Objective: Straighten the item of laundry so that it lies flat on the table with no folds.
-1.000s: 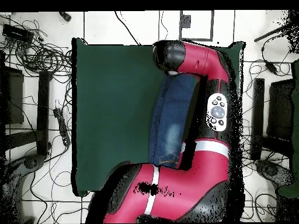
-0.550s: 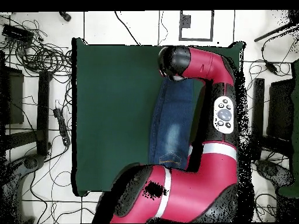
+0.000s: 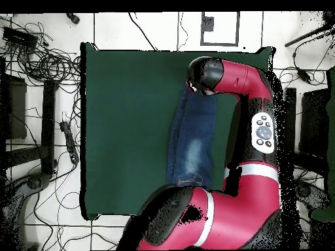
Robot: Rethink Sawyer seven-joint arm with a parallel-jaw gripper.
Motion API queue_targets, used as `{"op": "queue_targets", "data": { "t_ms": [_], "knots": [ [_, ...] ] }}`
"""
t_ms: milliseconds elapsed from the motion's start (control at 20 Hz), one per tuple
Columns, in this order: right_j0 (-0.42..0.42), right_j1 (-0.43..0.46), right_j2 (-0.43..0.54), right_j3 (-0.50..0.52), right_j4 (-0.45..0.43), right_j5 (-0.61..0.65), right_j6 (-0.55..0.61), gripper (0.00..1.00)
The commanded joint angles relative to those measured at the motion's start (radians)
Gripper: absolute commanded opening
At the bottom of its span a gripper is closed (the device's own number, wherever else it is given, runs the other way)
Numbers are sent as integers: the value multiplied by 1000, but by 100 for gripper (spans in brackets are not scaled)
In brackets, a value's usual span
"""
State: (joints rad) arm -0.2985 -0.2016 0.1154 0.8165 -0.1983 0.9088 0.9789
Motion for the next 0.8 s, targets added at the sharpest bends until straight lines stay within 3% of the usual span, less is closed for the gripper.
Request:
{"op": "queue_targets", "data": {
  "t_ms": [50, 600, 800],
  "knots": [
    [24, -2, 156, 166, -56, 13, -268, 100],
    [55, 19, 144, 170, -121, -266, -15, 100],
    [45, 21, 157, 186, -134, -340, -21, 100]
  ]
}}
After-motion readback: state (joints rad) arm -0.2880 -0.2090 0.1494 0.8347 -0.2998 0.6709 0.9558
